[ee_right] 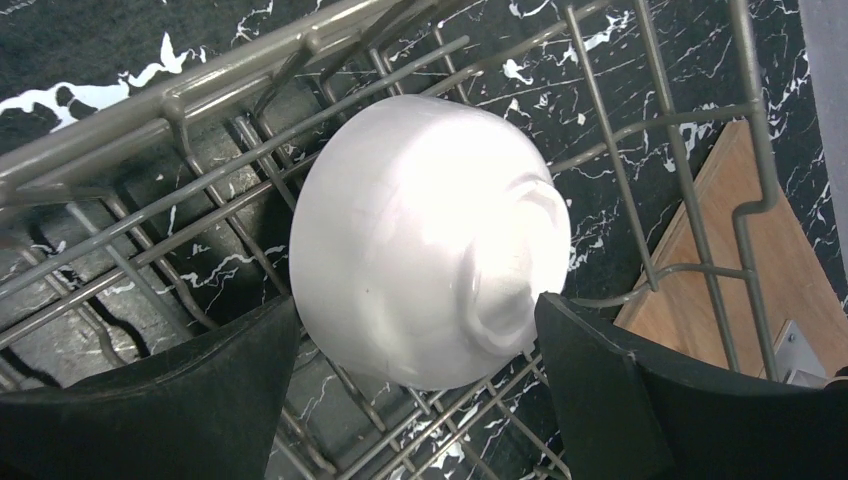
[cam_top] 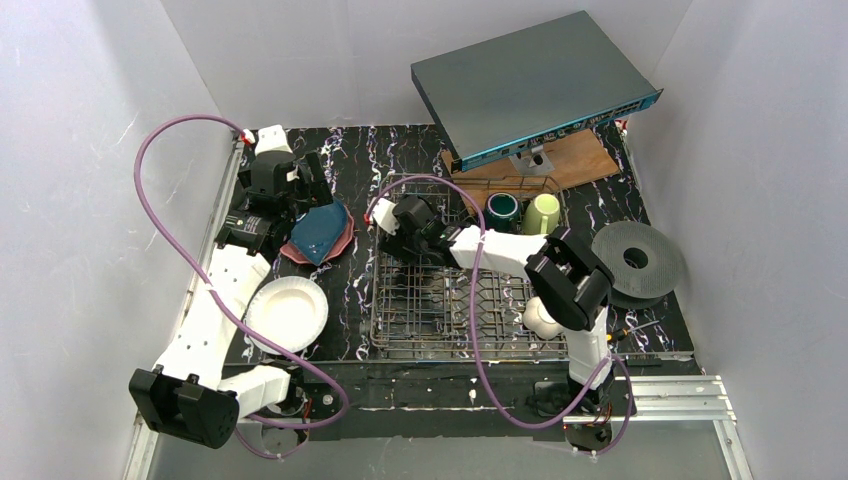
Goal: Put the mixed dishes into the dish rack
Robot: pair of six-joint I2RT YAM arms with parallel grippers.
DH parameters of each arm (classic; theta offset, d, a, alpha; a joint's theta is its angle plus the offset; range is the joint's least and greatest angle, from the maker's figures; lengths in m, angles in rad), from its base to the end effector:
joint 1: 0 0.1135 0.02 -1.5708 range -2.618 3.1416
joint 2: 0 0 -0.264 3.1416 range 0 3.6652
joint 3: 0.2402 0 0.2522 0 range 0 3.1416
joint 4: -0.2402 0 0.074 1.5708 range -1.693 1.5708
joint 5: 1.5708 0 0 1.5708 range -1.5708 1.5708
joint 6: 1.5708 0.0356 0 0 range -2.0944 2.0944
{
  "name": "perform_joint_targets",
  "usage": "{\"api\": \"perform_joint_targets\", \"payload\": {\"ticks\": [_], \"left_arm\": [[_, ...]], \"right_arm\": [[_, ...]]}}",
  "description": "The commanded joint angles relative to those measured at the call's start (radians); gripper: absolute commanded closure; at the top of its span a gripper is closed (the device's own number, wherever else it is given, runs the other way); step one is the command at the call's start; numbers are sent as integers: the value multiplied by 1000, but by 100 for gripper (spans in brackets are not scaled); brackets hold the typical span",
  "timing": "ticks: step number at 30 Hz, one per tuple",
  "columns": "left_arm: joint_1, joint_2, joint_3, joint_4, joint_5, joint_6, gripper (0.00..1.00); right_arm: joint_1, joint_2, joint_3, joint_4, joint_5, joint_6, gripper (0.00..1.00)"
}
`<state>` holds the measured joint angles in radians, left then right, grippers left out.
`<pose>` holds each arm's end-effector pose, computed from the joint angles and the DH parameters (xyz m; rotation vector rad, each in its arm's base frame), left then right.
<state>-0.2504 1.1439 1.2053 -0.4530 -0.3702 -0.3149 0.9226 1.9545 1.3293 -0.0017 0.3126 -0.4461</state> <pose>0.2460 -0.0496 0.3878 -0.3022 1.9108 -0.0130 0.2743 0.3441 0.2003 -1.2291 1.7809 -0.0705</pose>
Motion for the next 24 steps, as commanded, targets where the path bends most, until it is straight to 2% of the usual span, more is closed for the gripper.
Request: {"api": "perform_joint_targets", "payload": {"ticks": [1,10,14,20,24], "left_arm": [[8,4,-6,10,-24,0,2],[11,41,-18,25,-27,25,2],[14,55,-25,35,-52,38,2],[31,113,-19,36,-7,49,2],[76,219,33,-20,82,31,2]], "right_arm": [[-1,-116,-2,7,-26,53,4],[2,-168,42,-87,-95,135,2],[4,-270,18,-146,-110,230,3],[4,-552,-190,-224,-179,450,3],[4,-733,-357,-203,-234,551,2]]}}
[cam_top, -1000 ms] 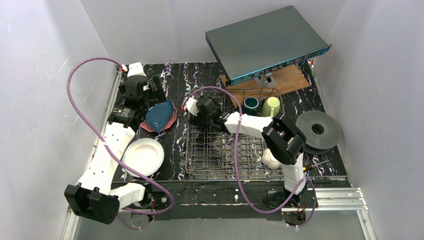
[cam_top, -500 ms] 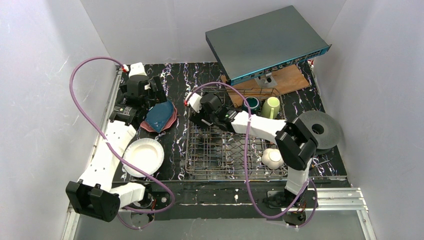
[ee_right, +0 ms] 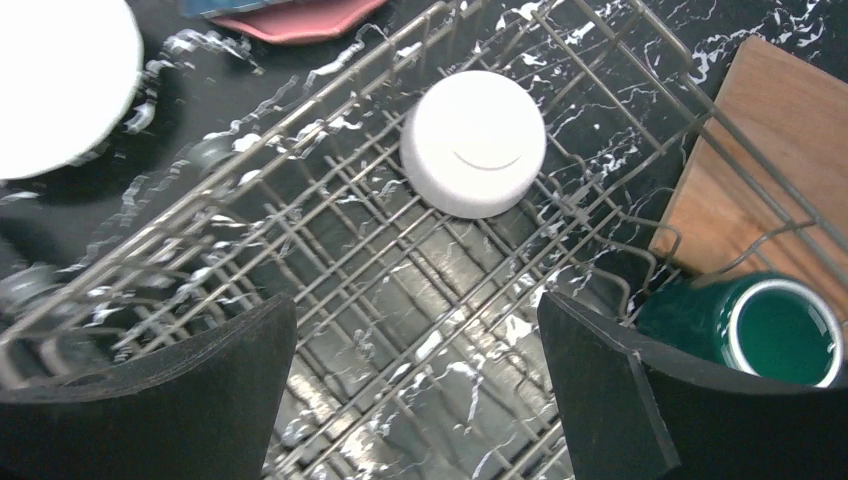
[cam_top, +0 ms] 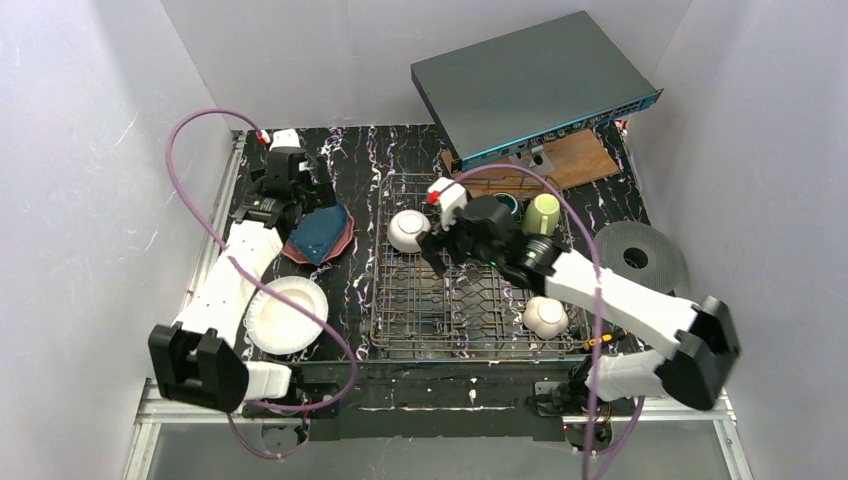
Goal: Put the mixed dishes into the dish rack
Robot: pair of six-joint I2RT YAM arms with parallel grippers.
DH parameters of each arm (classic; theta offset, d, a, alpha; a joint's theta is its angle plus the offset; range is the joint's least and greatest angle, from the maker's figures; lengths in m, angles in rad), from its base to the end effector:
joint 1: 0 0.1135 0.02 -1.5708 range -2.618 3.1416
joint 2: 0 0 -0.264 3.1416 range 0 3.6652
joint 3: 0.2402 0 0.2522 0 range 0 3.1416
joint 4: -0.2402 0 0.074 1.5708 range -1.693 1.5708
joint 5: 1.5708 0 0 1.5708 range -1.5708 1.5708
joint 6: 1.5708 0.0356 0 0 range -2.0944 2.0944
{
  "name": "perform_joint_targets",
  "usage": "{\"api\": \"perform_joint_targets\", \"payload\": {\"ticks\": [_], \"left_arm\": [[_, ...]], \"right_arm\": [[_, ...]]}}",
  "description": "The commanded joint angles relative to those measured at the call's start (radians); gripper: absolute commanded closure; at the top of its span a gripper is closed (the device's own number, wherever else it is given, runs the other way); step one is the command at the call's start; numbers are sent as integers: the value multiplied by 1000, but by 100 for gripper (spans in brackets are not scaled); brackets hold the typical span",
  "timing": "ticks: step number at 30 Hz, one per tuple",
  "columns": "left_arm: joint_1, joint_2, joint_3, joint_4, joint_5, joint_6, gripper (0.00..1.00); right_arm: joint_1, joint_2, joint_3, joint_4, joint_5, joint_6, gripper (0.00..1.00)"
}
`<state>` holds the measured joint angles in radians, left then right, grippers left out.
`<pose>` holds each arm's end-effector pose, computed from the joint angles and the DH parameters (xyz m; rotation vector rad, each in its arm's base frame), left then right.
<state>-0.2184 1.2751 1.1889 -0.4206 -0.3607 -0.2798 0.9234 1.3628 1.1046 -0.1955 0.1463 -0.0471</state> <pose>0.2820 -0.0497 0.3526 -0.2802 2.0235 0.0642 0.1946 0.2488 0.3194 -0.8693 1.8490 0.4057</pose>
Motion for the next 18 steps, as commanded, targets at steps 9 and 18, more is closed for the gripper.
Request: {"api": "perform_joint_targets", "payload": {"ticks": [9,18], "left_arm": [[76,355,169,-159,255,37,17],[73,458,185,-173,359,71,28]], "right_arm": [[3,-298,-195,-51,-74,202,2],[3,-373,-212,-67,-76,191,2]]}}
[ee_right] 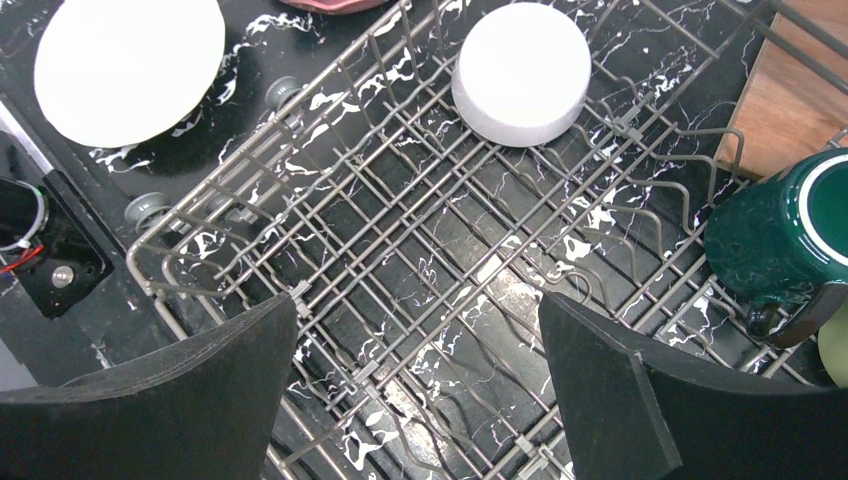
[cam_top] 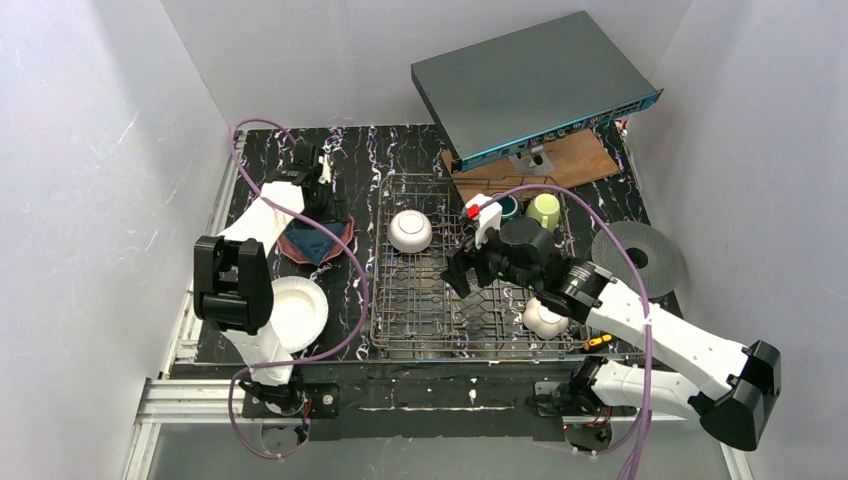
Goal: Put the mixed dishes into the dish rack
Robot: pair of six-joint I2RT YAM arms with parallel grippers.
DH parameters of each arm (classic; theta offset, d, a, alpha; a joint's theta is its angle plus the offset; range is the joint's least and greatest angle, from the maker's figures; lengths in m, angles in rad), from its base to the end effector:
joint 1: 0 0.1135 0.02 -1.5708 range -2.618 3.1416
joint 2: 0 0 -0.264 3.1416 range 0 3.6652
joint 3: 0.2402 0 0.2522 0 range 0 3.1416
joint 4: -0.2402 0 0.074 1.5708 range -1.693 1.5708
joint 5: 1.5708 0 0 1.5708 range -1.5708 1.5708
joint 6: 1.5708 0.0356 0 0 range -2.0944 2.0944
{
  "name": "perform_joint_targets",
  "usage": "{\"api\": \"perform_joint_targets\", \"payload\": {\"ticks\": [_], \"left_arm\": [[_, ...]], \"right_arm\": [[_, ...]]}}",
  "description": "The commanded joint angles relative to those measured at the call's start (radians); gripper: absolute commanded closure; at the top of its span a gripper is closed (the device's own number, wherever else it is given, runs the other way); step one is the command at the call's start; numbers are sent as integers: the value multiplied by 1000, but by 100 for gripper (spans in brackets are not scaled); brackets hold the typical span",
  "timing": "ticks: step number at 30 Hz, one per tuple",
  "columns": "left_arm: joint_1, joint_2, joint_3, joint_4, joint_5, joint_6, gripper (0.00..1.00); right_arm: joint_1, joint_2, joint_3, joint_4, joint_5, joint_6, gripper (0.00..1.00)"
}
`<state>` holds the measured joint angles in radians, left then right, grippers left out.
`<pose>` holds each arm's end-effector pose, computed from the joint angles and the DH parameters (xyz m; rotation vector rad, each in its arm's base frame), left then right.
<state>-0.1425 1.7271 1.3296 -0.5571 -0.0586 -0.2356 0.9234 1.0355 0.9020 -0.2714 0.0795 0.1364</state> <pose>0.3700 -0.0510 0.2454 -0.1410 2.5208 -0.0783 0.1450 0.1871 0.3243 -0.7274 1.8906 0.6054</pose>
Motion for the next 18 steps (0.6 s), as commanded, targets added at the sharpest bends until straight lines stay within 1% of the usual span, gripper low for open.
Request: {"api": "perform_joint_targets", "payload": {"ticks": [1,7,10,18], "left_arm": [[-6,10,43,-36,58,29,31],[-62,58,62,-60,-42,67,36],[-80,83,74,-73,-101,79,43],[-128,174,117,-80,-224,134,52]], "right_arm": [[3,-53,-19,11,-10,10,2],[3,-65,-43,15,-29,15,2],[3,-75,-49,15,-33,24,2],[3,-98,-54,10,-31,27,2]]}}
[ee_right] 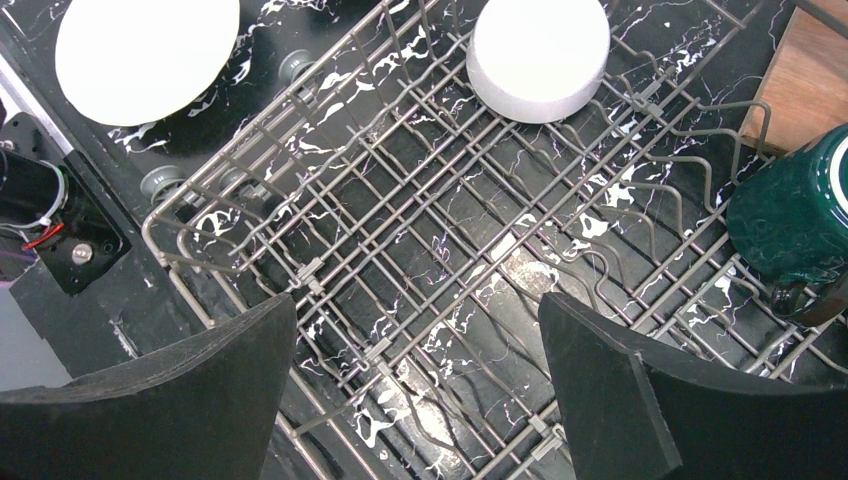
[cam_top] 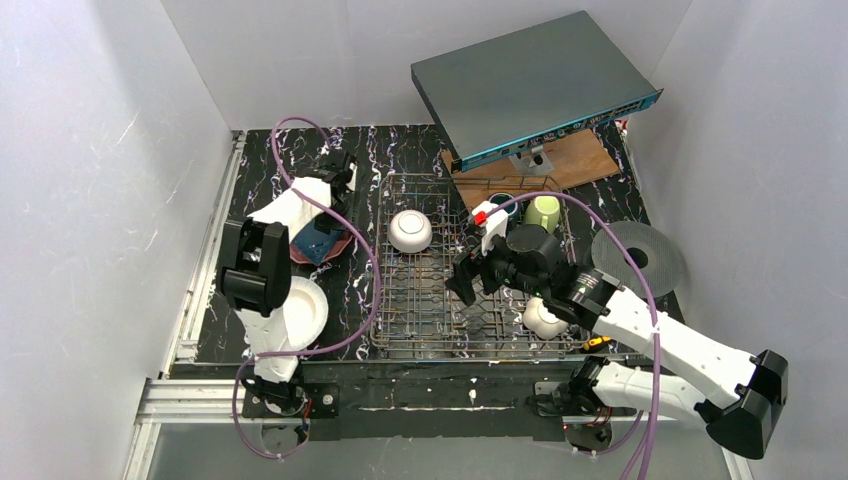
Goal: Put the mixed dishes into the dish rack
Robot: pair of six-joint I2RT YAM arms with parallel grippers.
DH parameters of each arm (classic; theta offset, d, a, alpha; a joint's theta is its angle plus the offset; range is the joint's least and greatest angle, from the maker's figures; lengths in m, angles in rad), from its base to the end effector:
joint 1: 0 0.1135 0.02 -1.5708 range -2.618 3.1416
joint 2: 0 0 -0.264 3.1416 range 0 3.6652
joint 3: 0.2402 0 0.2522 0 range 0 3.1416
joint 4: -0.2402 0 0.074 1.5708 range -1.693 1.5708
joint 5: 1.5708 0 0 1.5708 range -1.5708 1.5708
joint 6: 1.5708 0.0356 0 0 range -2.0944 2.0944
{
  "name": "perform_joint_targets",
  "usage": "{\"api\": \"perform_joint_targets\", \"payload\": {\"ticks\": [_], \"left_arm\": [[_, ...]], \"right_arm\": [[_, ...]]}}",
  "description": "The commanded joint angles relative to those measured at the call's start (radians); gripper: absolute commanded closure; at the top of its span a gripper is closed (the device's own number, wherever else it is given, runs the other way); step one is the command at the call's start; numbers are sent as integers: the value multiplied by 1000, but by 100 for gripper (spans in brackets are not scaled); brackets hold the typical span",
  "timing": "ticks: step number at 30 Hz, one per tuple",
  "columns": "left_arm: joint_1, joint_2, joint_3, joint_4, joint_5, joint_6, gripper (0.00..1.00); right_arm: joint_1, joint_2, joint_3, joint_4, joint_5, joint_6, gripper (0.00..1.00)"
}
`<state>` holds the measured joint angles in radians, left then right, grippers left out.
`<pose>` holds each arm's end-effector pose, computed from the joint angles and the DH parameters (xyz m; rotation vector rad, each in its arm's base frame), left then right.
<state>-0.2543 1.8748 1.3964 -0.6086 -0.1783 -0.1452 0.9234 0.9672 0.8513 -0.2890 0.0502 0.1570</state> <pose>0.3837 -0.0932 0.2094 0.0855 2.6308 0.1017 0.1348 0.1753 0.3190 -0.7291 1.8988 0.6459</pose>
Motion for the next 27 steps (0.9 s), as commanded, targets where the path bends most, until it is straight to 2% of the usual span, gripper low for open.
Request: {"api": "perform_joint_targets", "payload": {"ticks": [1,9,16,17,19,23,24,27], "left_arm": [[-20,39,53,-28,-130,48,53],[-44,66,65,-14,-232,79,59],[-66,102,60,15,-293,108,53],[-67,108,61,15,-303,108,55],[-70,116,55,20,-317,113,65],[-75,119,55,38,-357,129,96],[-76,113,55,37,-365,131,100],[-80,72,41,39,-396,140,100]], "right_arm": [[3,-32,-2,24,0,7,2],[2,-46,-32,30,-8,38,2],[3,-51,-40,28,-22,59,2],[3,-54,-44,31,-23,59,2],[3,-61,-55,50,-20,59,2],[3,-61,-42,22,-21,62,2],[3,-64,-47,25,-20,62,2],[3,-74,-57,33,-17,66,2]]}}
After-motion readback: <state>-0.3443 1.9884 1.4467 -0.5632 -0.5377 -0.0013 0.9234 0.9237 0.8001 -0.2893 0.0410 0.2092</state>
